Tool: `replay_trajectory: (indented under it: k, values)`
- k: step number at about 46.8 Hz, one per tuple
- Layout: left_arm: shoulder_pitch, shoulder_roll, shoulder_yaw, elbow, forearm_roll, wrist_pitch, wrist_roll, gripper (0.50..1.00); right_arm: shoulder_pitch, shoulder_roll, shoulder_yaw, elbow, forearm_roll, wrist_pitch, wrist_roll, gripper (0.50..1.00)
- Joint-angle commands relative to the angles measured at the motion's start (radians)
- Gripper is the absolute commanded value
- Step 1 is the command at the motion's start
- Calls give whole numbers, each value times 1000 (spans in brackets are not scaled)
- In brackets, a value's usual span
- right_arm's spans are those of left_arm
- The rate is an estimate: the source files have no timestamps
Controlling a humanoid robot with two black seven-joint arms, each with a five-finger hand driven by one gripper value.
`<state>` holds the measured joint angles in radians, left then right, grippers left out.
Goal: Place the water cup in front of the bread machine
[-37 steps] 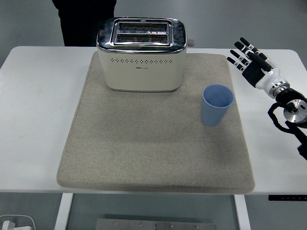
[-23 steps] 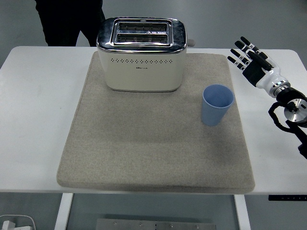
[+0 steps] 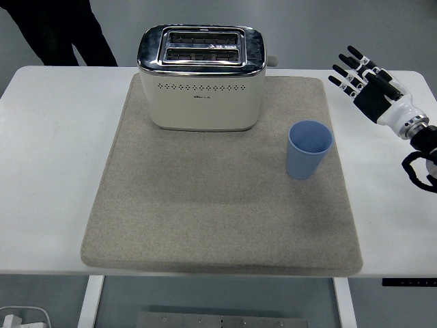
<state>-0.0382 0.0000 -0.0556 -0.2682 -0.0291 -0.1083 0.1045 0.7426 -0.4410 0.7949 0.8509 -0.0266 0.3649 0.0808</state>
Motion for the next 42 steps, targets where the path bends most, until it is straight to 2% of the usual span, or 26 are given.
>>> replay_trajectory:
  k: [1, 13, 19, 24, 42]
  values:
    - [0, 0, 0, 0, 0, -1, 0, 1000, -5, -41, 0, 23, -1, 31, 5, 928]
    - [0, 0, 0, 0, 0, -1, 0, 1000, -37, -117, -17, 28, -44, 137, 5, 928]
    - [0, 0, 0, 1, 0, -1, 0, 1000, -60, -140, -17, 27, -125, 215, 20, 928]
    - [0, 0, 2, 1, 0, -1, 0, 1000, -69, -151, -16, 27, -240, 246, 80, 928]
    - [-2, 0, 2, 0, 2, -1, 0, 1000, -66, -185, -11, 30, -587, 246, 273, 928]
